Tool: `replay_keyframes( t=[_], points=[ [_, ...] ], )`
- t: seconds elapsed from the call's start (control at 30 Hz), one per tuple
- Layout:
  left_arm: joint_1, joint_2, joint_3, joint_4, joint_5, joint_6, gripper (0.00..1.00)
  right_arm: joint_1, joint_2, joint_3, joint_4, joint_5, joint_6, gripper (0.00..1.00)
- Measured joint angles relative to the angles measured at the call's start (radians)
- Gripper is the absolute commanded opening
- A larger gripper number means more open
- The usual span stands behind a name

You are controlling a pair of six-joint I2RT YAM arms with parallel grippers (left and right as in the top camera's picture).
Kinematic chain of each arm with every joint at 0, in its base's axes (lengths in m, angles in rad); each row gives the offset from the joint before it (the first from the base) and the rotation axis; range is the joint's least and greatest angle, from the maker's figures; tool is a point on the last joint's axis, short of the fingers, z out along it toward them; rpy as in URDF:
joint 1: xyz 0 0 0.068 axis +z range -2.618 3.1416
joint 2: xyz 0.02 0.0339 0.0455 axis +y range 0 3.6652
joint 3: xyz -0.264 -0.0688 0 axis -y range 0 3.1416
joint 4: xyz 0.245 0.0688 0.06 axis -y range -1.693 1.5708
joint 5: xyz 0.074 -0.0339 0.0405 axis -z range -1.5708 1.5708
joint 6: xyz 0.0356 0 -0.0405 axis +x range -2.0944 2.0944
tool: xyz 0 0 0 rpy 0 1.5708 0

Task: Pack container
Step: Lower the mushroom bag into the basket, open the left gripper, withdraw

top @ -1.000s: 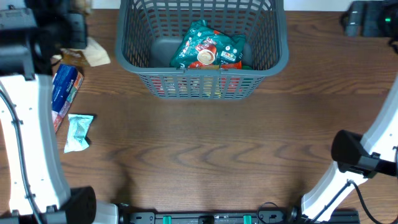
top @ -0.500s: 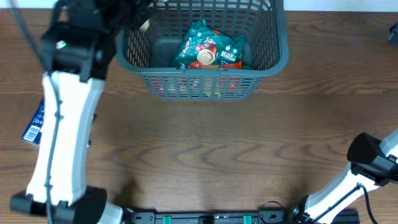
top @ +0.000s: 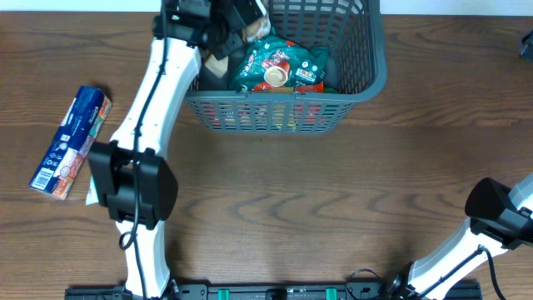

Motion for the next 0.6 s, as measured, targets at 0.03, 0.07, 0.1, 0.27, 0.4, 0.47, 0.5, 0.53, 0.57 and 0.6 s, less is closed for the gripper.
replay_keyframes(
  t=[0.03, 0.07, 0.1, 0.27, 0.4, 0.47, 0.5, 0.53, 0.57, 0.6],
  points=[
    [-0.002, 0.010, 0.000, -0.007, 0.000, 0.000, 0.08, 0.000, 0.000, 0.000, 0.000, 0.000, 0.000, 0.99],
    [-0.004, 0.019, 0.000, -0.019, 0.000, 0.000, 0.26, 0.000, 0.000, 0.000, 0.000, -0.002, 0.000, 0.99],
    [-0.005, 0.026, 0.000, -0.029, 0.000, 0.002, 0.45, 0.000, 0.000, 0.000, 0.000, -0.003, 0.000, 0.99],
    [-0.005, 0.060, 0.000, -0.066, 0.000, 0.002, 0.62, 0.000, 0.000, 0.000, 0.001, -0.004, 0.000, 0.99],
    [-0.005, 0.080, 0.000, -0.089, 0.000, -0.004, 0.80, 0.000, 0.000, 0.000, 0.000, -0.007, 0.000, 0.99],
    [-0.005, 0.082, 0.000, -0.089, 0.000, -0.008, 0.83, 0.000, 0.000, 0.000, 0.000, -0.008, 0.000, 0.99],
    [-0.005, 0.082, 0.000, -0.089, 0.000, -0.008, 0.85, 0.000, 0.000, 0.000, 0.000, -0.008, 0.000, 0.99],
    [-0.005, 0.081, 0.000, -0.090, 0.000, -0.010, 0.87, 0.000, 0.000, 0.000, 0.000, -0.008, 0.000, 0.99],
    [-0.005, 0.081, 0.000, -0.093, 0.000, -0.009, 0.88, 0.000, 0.000, 0.000, 0.000, -0.009, 0.000, 0.99],
    [-0.005, 0.081, 0.000, -0.097, 0.000, -0.010, 0.89, 0.000, 0.000, 0.000, -0.001, -0.011, 0.000, 0.99]
  ],
)
